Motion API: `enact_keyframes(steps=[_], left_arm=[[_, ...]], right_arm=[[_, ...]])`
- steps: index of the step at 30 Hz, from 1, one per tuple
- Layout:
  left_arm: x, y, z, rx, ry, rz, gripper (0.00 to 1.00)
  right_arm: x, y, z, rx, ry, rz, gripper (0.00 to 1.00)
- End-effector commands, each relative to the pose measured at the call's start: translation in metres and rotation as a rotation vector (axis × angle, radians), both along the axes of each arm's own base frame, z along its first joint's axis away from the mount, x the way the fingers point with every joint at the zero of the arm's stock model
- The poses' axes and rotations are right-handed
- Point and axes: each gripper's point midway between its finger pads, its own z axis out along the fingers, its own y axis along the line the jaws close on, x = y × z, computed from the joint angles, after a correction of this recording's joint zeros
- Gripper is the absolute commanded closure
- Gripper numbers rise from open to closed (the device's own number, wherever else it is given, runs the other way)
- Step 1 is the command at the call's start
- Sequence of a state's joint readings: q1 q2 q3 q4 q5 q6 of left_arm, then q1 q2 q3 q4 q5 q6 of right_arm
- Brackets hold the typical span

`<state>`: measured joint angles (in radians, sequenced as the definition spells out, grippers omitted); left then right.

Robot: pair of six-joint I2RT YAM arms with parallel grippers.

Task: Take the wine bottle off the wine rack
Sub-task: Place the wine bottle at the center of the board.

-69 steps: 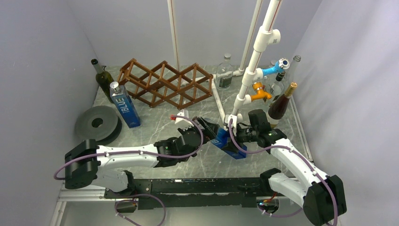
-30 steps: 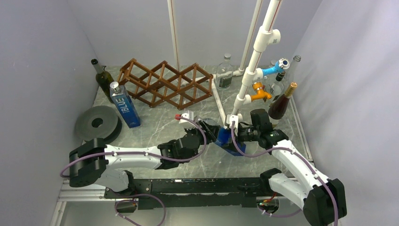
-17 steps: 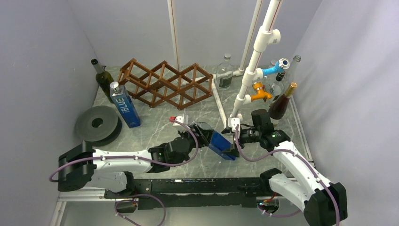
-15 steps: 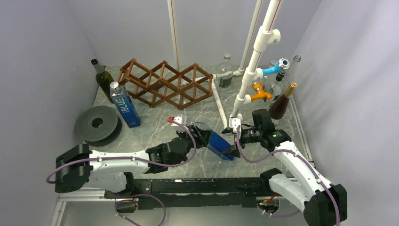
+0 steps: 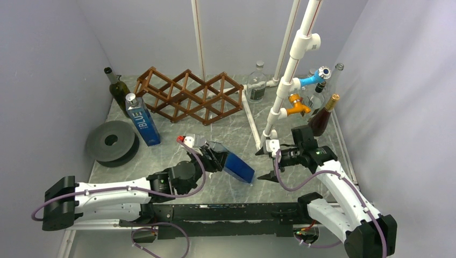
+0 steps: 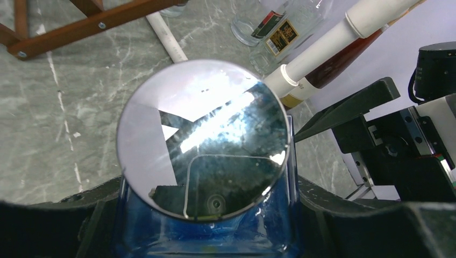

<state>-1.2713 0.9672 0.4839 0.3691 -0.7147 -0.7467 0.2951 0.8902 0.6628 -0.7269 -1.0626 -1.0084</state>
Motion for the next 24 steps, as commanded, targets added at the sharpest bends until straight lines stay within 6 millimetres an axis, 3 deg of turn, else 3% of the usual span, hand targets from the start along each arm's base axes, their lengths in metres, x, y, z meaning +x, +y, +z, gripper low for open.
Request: enact_keyframes(steps=[1,15,24], left_arm=[[-0.001,0.014,0.089,-0.242,-0.14,0.016,1.0],[0.003,0.052,0.129,-0.089,-0.298,0.039,1.0],[0.017,0.066,0.132,-0.004,-0.293,0.054,1.0]], right_arm=[[0.001,0.004,0.016,0.043,-0.052,0.036,0.04],[0.005,0.002,0.011,0.027,-0.053,0.02,0.04],[0.006,0.001,0.009,0.023,-0.054,0.016,0.04]])
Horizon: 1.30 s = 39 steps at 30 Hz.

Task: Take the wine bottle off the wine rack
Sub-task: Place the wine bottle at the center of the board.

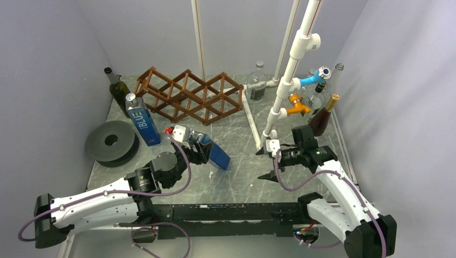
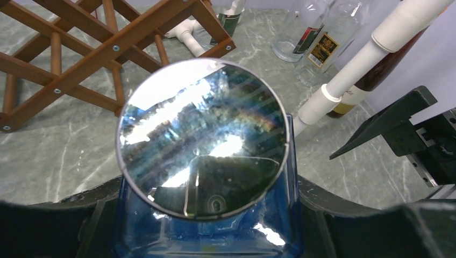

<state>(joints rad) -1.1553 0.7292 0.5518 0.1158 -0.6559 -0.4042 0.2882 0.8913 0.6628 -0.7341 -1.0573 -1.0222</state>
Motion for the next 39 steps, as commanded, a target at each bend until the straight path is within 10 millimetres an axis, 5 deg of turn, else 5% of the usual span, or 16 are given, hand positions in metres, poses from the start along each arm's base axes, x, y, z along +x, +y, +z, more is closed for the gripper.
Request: enact_keyframes(steps=[1,39], left_arm=[[0.001,0.006,0.092,-0.234,-0.112,-0.017,1.0],[0.046,0.038,0.1,-0.043,-0.072,0.025,1.0]], right_arm=[[0.005,0.003,0.01,0.029,-0.047,0.02,0.04],[0.006,0.001,0.007,0.021,-0.052,0.012,0.04]])
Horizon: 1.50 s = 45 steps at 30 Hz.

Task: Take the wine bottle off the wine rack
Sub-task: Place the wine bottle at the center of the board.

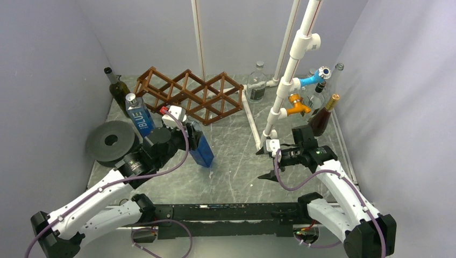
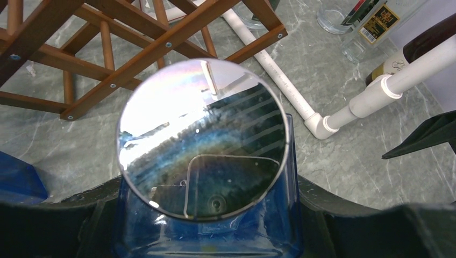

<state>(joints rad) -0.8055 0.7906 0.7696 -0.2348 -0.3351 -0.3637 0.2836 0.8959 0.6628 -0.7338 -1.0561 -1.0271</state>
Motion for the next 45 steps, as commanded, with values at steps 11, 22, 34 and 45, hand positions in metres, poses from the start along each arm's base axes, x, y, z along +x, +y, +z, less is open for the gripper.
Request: enact_keyframes(steps=[11,22,34,45], left_arm=[[0.017,0.009,0.101,-0.174,-0.205,0.025,1.0],[0.029,0.025,0.102,-0.112,-0.211,0.074,1.0],[0.056,0.056,0.101,-0.001,-0.24,0.175,1.0],[0.081,0.08,0.097,0.067,-0.307,0.241,1.0]], right_arm=[[0.005,0.002,0.007,0.02,-0.054,0.015,0.04],[0.005,0.002,0.007,0.018,-0.055,0.018,0.04],[0.005,0.001,0.005,0.014,-0.055,0.019,0.04],[0.005,0.001,0.004,0.01,-0.053,0.02,0.04]])
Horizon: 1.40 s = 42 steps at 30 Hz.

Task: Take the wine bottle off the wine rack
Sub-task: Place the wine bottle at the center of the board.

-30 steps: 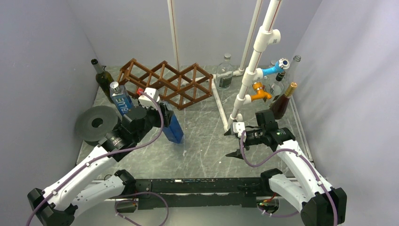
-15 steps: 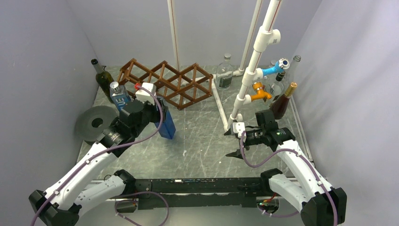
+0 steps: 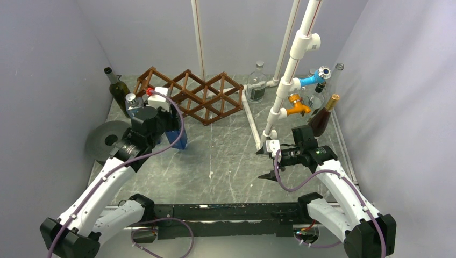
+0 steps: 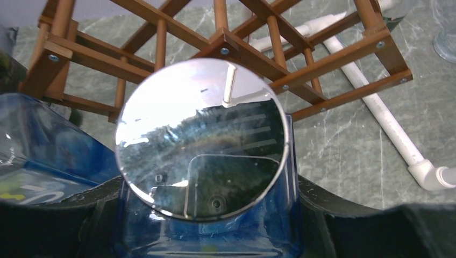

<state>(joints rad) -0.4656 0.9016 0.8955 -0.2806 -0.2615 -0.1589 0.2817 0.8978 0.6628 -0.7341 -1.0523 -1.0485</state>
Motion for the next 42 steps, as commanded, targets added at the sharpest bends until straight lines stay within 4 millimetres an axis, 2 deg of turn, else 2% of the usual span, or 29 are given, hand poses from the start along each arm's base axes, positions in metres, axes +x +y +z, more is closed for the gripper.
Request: enact_keyframes(steps=[1,21,42], left_arm=[[0.02,0.001,0.081,-0.082,-0.288,-0.001,1.0],[0.051,0.022,0.057,-0.019,-0.248,0.027,1.0],[0.06,0.037,0.034,-0.031,-0.212,0.089,0.99]], right_arm=[[0.003,0.001,0.004,0.012,-0.035,0.017,0.04],[0.004,0.001,0.003,0.009,-0.035,0.015,0.04],[0.004,0.001,0.003,0.009,-0.037,0.016,0.04]])
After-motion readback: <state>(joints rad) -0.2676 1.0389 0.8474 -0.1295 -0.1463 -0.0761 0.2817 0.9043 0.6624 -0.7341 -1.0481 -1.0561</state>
